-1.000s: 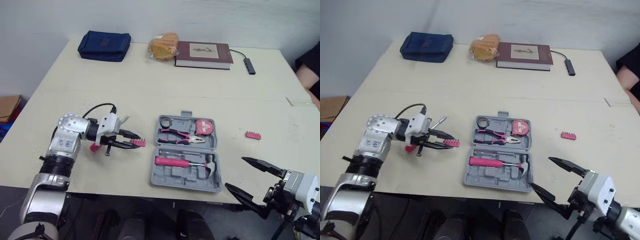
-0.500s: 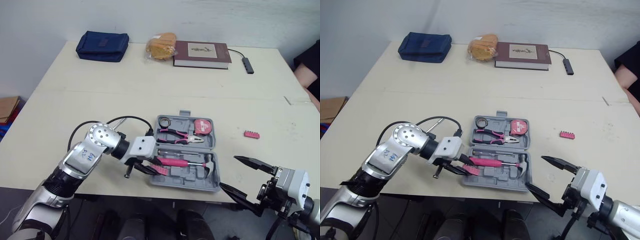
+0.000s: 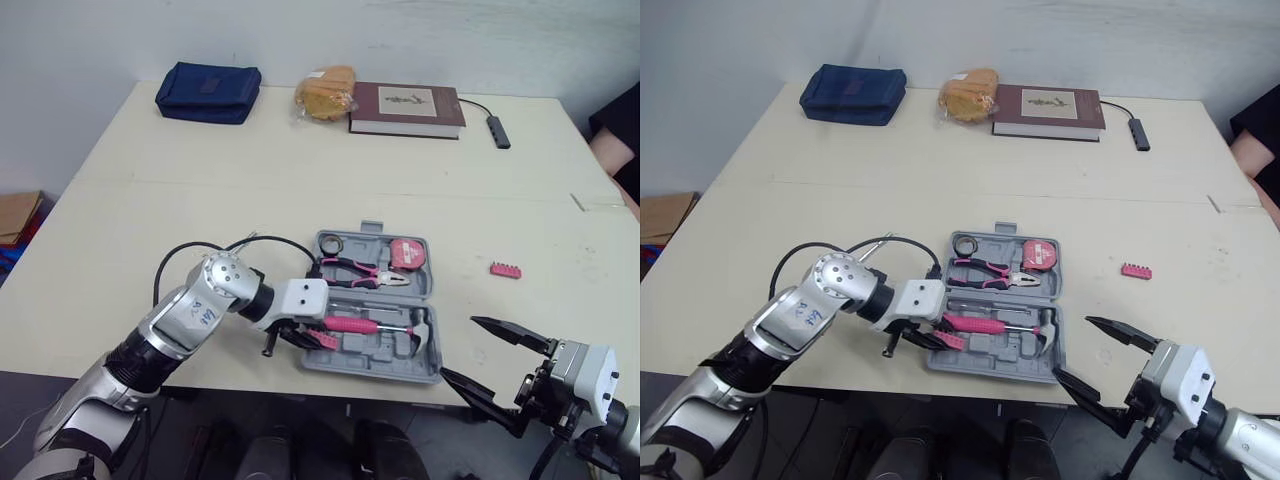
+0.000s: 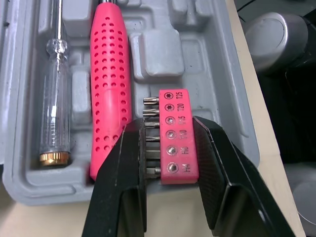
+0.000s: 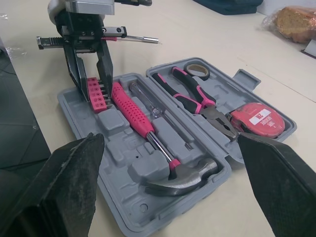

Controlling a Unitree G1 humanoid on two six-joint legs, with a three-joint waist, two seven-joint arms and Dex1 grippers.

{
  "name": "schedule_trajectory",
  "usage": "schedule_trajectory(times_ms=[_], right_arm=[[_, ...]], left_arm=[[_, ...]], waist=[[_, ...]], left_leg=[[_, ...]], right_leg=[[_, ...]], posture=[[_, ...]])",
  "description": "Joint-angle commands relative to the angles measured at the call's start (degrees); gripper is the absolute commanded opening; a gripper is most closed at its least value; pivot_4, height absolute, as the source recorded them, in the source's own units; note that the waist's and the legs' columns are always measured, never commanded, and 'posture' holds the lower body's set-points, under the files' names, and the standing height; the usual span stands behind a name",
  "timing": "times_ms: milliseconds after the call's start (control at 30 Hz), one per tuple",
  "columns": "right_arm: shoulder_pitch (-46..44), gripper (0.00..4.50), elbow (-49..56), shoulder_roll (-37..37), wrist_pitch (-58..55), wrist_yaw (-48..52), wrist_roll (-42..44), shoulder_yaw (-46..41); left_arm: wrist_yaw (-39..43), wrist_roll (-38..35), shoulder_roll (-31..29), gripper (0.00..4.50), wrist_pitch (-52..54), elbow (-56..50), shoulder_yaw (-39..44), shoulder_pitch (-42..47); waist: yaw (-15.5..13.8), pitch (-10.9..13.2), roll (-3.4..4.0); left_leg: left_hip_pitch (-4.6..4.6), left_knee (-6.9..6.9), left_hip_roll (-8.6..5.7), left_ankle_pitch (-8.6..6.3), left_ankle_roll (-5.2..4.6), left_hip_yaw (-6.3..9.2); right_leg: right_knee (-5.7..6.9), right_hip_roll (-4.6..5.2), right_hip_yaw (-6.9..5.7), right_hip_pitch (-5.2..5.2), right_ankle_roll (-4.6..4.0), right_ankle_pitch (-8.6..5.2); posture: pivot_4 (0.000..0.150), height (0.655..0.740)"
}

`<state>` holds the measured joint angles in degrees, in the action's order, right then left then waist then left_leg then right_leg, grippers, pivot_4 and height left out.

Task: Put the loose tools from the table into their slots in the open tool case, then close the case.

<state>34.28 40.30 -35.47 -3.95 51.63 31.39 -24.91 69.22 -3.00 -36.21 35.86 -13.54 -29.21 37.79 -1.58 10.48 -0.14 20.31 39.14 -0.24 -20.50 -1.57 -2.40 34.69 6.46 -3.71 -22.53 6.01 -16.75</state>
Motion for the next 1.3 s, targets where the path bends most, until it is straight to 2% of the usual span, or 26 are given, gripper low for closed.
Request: schedule_trajectory(times_ms=[33, 567, 633, 700, 833, 933, 1100, 1133, 1167, 1200, 1300], right_arm=[[0.3, 4.5, 1.9, 0.5, 1.2, -0.3, -0.4, 0.4], [0.6, 4.5, 1.3, 1.7, 2.2, 0.1, -1.1, 0.9], [0.7, 4.5, 1.0, 1.6, 2.5, 0.3, -1.0, 0.6], [0.9, 4.5, 0.7, 1.5, 2.7, 0.6, -0.8, 0.2], [1.5, 4.5, 0.6, 1.4, 2.9, 1.3, -0.2, -0.8], [2.0, 4.5, 0.0, 1.6, 3.2, 2.0, -0.1, -1.3], [1.9, 4.5, -1.2, 2.1, 3.8, 2.5, -0.6, -0.5], [1.8, 4.5, -1.5, 2.2, 3.9, 2.4, -0.6, -0.3], [1.9, 4.5, -1.8, 2.3, 4.0, 2.6, -0.7, -0.2], [1.8, 4.5, -2.0, 2.3, 4.1, 2.6, -0.7, -0.2], [2.0, 4.5, -2.4, 2.3, 4.3, 2.7, -0.8, -0.5]], left_arm=[[-2.3, 1.6, 1.2, 0.69, 0.6, 0.3, -0.5, 1.1], [-3.5, 1.0, 1.3, 0.69, 0.7, -1.4, -0.3, -0.3], [-4.4, 1.3, 1.6, 1.72, -0.3, -1.8, 0.2, -0.5], [-5.1, 0.6, 2.3, 2.51, -1.7, -2.4, 1.3, -0.6], [-0.8, -6.7, 0.9, 4.41, -2.4, -6.4, 6.7, 0.3], [1.3, -11.5, -0.8, 4.41, -1.9, -7.8, 11.4, 0.6], [0.6, -10.7, 1.1, 4.41, -13.9, -0.2, 13.5, -1.0], [1.2, -10.8, 1.4, 3.9, -15.8, 1.8, 13.5, -1.1], [1.3, -11.2, 2.2, 3.64, -17.0, 3.9, 13.7, -1.2], [1.6, -11.3, 2.4, 3.19, -17.5, 5.4, 13.4, -1.2], [2.8, -8.0, 2.3, 1.85, -23.3, 9.6, 10.8, -2.1]], waist=[[0.1, 0.0, 0.01], [0.1, 0.0, 0.01], [0.1, 0.0, 0.01], [0.0, 0.0, 0.01], [0.1, 0.0, 0.01], [0.3, 0.0, 0.01], [0.1, 0.0, 0.03], [0.1, 0.0, 0.03], [0.1, 0.0, 0.03], [0.1, 0.0, 0.03], [0.2, 0.0, 0.03]], left_leg=[[-0.01, 0.0, -0.02, 0.0, 0.0, 0.0], [-0.02, 0.01, -0.02, 0.01, 0.0, 0.0], [-0.02, 0.01, -0.02, 0.01, 0.0, 0.0], [-0.02, 0.02, -0.03, 0.01, 0.0, 0.0], [-0.01, 0.04, -0.01, 0.01, 0.0, 0.0], [0.0, 0.04, 0.01, 0.03, 0.04, 0.0], [-0.1, 0.04, -0.02, 0.05, 0.06, -0.01], [-0.09, 0.04, -0.03, 0.05, 0.06, -0.01], [-0.09, 0.04, -0.03, 0.05, 0.06, -0.01], [-0.08, 0.04, -0.03, 0.05, 0.06, 0.0], [-0.04, 0.04, -0.04, 0.05, 0.05, -0.01]], right_leg=[[0.01, 0.01, 0.02, 0.0, 0.0, 0.0], [0.05, 0.01, 0.02, 0.01, 0.0, 0.0], [0.06, 0.01, 0.02, 0.01, 0.0, 0.0], [0.07, 0.03, 0.02, 0.02, 0.0, 0.0], [0.07, 0.02, 0.02, 0.0, 0.0, 0.0], [0.12, 0.01, 0.02, -0.01, 0.0, 0.0], [0.0, 0.01, 0.02, 0.06, -0.01, -0.01], [0.0, 0.01, 0.01, 0.06, -0.01, -0.01], [0.03, 0.0, 0.01, 0.05, -0.01, -0.01], [0.07, -0.01, 0.0, 0.05, -0.01, -0.01], [0.14, -0.04, -0.01, 0.02, -0.01, -0.01]], posture=[[0.15, 0.74], [0.15, 0.74], [0.15, 0.74], [0.15, 0.74], [0.15, 0.74], [0.15, 0.74], [0.15, 0.74], [0.15, 0.74], [0.15, 0.74], [0.15, 0.74], [0.15, 0.74]])
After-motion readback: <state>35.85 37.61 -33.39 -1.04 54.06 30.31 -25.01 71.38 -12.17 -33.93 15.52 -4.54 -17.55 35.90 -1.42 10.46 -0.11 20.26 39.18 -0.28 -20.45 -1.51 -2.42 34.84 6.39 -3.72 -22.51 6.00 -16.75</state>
